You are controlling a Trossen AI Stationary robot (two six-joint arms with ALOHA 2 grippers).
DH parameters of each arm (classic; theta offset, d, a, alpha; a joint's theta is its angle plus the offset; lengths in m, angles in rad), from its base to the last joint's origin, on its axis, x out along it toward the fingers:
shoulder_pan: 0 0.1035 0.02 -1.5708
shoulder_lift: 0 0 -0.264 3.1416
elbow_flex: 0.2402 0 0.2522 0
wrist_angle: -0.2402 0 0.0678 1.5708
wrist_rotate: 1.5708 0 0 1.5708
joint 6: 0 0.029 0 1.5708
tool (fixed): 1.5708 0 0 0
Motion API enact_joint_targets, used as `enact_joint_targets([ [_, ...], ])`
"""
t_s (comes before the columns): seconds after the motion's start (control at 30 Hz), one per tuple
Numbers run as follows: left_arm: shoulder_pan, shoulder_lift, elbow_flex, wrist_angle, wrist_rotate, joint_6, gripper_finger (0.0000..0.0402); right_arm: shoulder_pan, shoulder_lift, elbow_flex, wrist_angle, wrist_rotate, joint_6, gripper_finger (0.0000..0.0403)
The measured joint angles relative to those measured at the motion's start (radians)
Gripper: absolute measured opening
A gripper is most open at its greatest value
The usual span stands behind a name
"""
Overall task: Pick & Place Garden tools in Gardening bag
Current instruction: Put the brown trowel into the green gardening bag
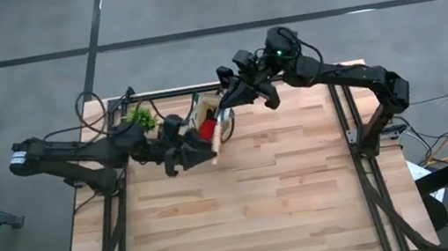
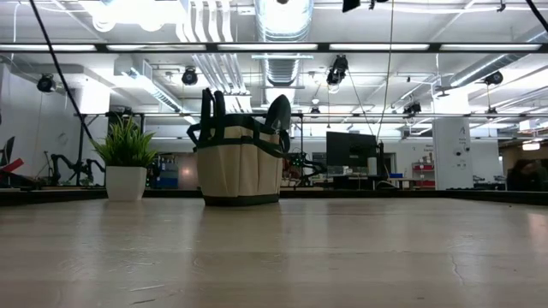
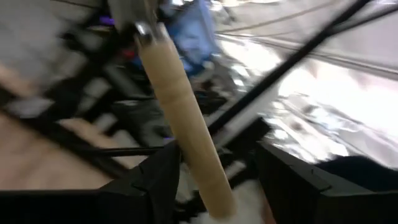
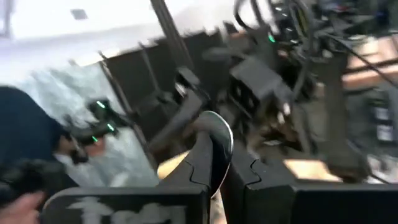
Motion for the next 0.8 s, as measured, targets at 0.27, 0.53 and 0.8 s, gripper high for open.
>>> enact_joint_targets([
  [0.27,0.002,-0.123,0.002,-0.395,-0.251,-0.017,0.0209,0.010,-0.035,-0.004,-0.227,0.055,-0.196,0.0008],
  [0.53,0.004,-0.166,0.002,-0.521,-0.485,-0.013,0.0208,0.009,-0.081,-0.003,-0.534,0.266,-0.424,0.0008],
  [0.8,0.004,-0.170,0.002,-0.528,-0.556,-0.004,0.0208,0.043,-0.084,-0.002,-0.834,0.603,-0.669,0.0008],
])
